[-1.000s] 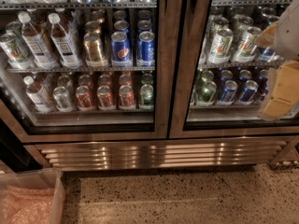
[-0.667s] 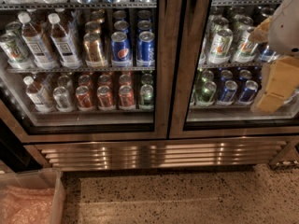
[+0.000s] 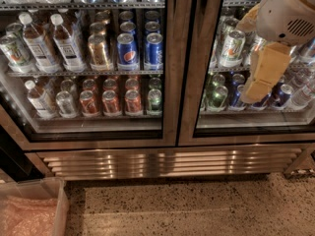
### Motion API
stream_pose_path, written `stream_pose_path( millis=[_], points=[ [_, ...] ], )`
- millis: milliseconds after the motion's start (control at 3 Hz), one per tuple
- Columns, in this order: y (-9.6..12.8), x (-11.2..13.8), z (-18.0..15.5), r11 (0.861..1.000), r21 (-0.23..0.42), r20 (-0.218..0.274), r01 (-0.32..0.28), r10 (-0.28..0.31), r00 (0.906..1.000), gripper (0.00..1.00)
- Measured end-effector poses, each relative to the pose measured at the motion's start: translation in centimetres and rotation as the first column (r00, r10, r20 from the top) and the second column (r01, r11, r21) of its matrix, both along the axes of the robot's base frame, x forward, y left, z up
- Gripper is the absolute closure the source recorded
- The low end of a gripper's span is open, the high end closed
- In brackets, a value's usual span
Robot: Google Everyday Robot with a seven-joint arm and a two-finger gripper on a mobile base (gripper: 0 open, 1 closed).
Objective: Open left fridge door
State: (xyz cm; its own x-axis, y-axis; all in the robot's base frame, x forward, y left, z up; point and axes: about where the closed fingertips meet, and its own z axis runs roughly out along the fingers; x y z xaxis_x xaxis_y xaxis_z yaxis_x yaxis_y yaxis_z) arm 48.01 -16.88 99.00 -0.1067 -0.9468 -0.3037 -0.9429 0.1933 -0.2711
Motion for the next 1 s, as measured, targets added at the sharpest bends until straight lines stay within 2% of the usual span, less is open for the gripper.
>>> stream_pose_path(
  millis=[333,667,1000],
  points=[
    [0.8,1.3,0.5,0.996,0.083,0.018,0.017,-0.018,0.9997,0.0],
    [2.1,3.0,2.3,0.981,0.192,0.067,0.003,-0.016,0.9977,0.0],
    [3.9,4.6,4.1,0.962,0.269,0.1,-0.051,0.025,0.9946,0.0]
  ],
)
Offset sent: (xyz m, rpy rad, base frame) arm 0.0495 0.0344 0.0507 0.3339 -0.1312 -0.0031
